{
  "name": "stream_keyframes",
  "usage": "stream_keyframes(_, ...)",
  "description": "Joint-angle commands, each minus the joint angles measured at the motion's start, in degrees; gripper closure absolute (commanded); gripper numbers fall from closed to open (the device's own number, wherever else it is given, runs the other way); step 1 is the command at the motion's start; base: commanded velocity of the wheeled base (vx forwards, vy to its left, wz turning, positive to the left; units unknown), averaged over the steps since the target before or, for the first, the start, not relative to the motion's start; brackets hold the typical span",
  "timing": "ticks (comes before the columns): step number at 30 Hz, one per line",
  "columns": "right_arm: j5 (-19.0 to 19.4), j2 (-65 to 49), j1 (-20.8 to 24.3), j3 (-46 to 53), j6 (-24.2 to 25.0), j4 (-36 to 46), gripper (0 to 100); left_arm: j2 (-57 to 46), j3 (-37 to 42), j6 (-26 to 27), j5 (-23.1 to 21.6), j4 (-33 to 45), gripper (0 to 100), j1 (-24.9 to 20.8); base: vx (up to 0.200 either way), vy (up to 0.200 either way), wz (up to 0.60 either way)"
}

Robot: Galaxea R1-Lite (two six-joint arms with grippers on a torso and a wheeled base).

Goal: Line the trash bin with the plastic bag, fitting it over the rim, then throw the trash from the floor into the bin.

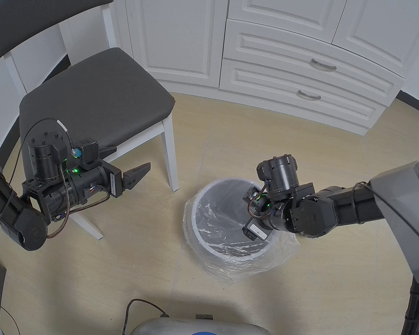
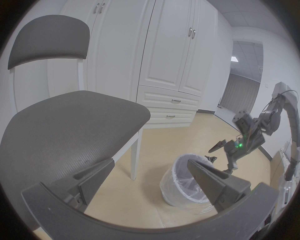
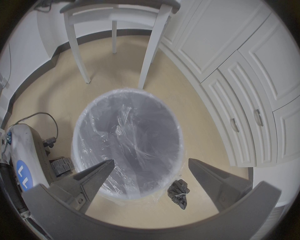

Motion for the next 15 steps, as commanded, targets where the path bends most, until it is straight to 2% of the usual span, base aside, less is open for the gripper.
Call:
stream_keyframes(1, -0.1, 5.7, -0.5, -2.8, 0.0, -0.1, 0, -1.0, 0.7, 0.1, -0.2, -0.5, 0, 0.0, 0.000, 0.000, 0.00)
stream_keyframes(8, -0.2, 7.4, -1.2, -4.8, -0.9, -0.1, 0, -1.0, 2.0, 0.1, -0.6, -2.2, 0, -0.5, 0.000, 0.000, 0.00)
stream_keyframes(12, -0.2, 6.1, -2.3, -3.2, -6.2, 0.2, 0, -1.0, 2.1, 0.2, -0.6, -2.4, 0, -0.8, 0.000, 0.000, 0.00)
stream_keyframes(15, -0.1, 5.4, -2.3, -2.2, -7.2, 0.4, 0, -1.1, 2.3, 0.2, -0.6, -2.4, 0, -0.9, 0.000, 0.000, 0.00)
